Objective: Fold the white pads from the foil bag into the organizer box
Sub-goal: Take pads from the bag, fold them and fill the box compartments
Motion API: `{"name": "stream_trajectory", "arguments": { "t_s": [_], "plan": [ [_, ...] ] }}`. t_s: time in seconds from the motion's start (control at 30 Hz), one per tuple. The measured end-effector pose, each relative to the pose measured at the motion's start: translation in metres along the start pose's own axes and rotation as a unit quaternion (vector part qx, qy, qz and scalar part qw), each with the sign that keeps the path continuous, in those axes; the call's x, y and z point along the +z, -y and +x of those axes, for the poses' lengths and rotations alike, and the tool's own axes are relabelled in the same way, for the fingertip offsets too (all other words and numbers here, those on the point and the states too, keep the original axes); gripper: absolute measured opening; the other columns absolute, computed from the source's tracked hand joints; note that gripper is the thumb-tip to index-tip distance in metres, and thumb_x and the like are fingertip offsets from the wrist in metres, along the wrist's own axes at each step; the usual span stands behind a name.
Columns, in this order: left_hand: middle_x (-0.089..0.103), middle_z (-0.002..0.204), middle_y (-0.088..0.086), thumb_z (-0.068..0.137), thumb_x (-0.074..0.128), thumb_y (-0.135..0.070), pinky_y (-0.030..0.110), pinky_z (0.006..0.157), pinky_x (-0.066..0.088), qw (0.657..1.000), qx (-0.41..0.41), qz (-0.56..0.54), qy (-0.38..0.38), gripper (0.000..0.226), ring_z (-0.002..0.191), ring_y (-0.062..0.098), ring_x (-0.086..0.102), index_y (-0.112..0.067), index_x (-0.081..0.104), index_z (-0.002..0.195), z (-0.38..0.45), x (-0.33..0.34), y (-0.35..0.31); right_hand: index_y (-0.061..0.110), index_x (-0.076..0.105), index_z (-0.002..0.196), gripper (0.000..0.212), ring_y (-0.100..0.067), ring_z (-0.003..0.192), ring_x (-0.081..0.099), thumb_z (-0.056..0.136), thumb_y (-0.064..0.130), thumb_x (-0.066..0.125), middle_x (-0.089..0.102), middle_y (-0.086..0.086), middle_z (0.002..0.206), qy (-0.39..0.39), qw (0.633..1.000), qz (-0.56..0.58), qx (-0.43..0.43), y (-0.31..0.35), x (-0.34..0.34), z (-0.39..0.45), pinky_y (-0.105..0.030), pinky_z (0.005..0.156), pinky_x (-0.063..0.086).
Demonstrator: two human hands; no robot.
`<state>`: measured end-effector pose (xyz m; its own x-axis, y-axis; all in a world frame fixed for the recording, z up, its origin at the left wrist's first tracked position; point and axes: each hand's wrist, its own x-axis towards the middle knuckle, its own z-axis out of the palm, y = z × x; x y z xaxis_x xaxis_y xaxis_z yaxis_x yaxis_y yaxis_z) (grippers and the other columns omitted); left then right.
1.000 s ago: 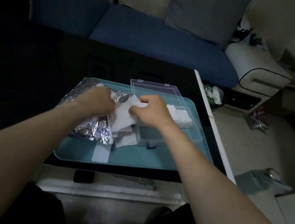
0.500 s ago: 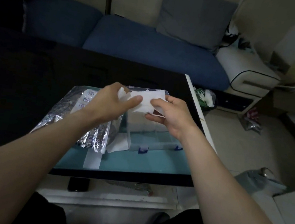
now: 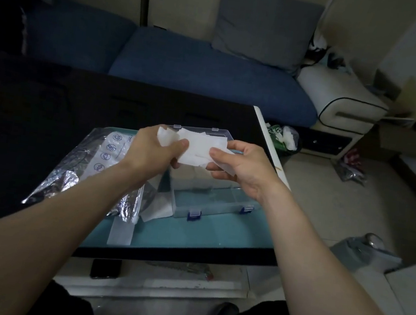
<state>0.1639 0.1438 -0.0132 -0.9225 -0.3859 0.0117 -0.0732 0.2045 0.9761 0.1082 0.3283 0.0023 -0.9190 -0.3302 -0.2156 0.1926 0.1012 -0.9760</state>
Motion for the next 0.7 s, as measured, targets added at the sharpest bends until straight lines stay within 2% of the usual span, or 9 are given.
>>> {"name": "stream_trajectory", "arguments": {
  "t_s": [0.13, 0.27, 0.33, 0.4, 0.47, 0.6, 0.7],
  "plan": [
    [0.065, 0.074, 0.002, 0.09, 0.07, -0.021, 0.018, 0.048, 0.045, 0.998, 0.032, 0.043, -0.015, 0.01, 0.051, 0.006, 0.056, -0.018, 0.061, 0.087, -0.002, 0.0, -0.003, 0.01, 0.067, 0.099, 0.014, -0.022, 0.077, 0.076, 0.088, 0.012, 0.076, 0.075, -0.009, 0.09, -0.003, 1.0, 0.0, -0.005, 0.0, -0.006, 0.0, -0.027, 0.058, 0.059],
    [0.069, 0.087, 0.01, 0.094, 0.065, -0.019, 0.02, 0.047, 0.052, 0.995, -0.021, -0.08, 0.057, 0.008, 0.053, 0.013, 0.067, -0.012, 0.061, 0.094, -0.012, 0.006, -0.014, 0.004, 0.07, 0.106, 0.024, -0.015, 0.071, 0.073, 0.085, 0.012, 0.078, 0.075, -0.009, 0.086, -0.011, 1.0, -0.004, -0.011, -0.001, -0.003, 0.001, -0.022, 0.057, 0.056],
    [0.071, 0.088, 0.01, 0.093, 0.066, -0.014, 0.02, 0.048, 0.053, 0.991, -0.024, -0.096, 0.085, 0.005, 0.056, 0.015, 0.07, -0.011, 0.061, 0.094, -0.018, 0.008, -0.018, 0.006, 0.07, 0.102, 0.023, -0.014, 0.068, 0.072, 0.083, 0.013, 0.081, 0.076, -0.006, 0.079, -0.01, 1.0, -0.014, -0.013, -0.001, -0.002, 0.0, -0.022, 0.055, 0.055],
    [0.071, 0.089, 0.01, 0.09, 0.069, -0.008, 0.02, 0.046, 0.053, 0.993, -0.02, -0.095, 0.072, 0.009, 0.053, 0.017, 0.069, -0.011, 0.061, 0.093, -0.02, 0.008, -0.018, 0.013, 0.065, 0.099, 0.027, -0.014, 0.065, 0.071, 0.079, 0.014, 0.084, 0.076, -0.004, 0.072, -0.022, 0.999, -0.032, -0.011, 0.0, -0.003, -0.001, -0.021, 0.052, 0.053],
    [0.07, 0.087, 0.009, 0.088, 0.07, -0.006, 0.022, 0.045, 0.053, 0.995, -0.021, -0.086, 0.054, 0.011, 0.048, 0.016, 0.067, -0.009, 0.06, 0.092, -0.018, 0.008, -0.016, 0.012, 0.067, 0.1, 0.031, -0.014, 0.064, 0.071, 0.077, 0.014, 0.086, 0.076, -0.006, 0.074, -0.037, 0.998, -0.056, -0.018, 0.002, -0.006, -0.002, -0.02, 0.05, 0.051],
    [0.069, 0.084, 0.011, 0.088, 0.072, -0.01, 0.025, 0.045, 0.054, 0.999, -0.001, -0.044, 0.014, 0.019, 0.042, 0.012, 0.062, -0.002, 0.06, 0.101, -0.012, 0.007, -0.009, 0.011, 0.073, 0.09, 0.015, -0.014, 0.065, 0.072, 0.079, 0.014, 0.084, 0.075, -0.003, 0.074, -0.064, 0.995, -0.058, -0.047, 0.004, -0.015, -0.004, -0.019, 0.051, 0.052],
    [0.068, 0.077, 0.01, 0.089, 0.072, -0.013, 0.026, 0.047, 0.055, 1.0, 0.02, -0.01, -0.013, 0.019, 0.041, 0.011, 0.061, -0.003, 0.06, 0.1, -0.009, 0.005, -0.004, 0.006, 0.075, 0.093, 0.012, -0.017, 0.078, 0.075, 0.083, 0.012, 0.077, 0.076, -0.007, 0.089, 0.008, 1.0, 0.015, -0.011, 0.012, -0.022, -0.007, -0.022, 0.061, 0.058]
  ]
}}
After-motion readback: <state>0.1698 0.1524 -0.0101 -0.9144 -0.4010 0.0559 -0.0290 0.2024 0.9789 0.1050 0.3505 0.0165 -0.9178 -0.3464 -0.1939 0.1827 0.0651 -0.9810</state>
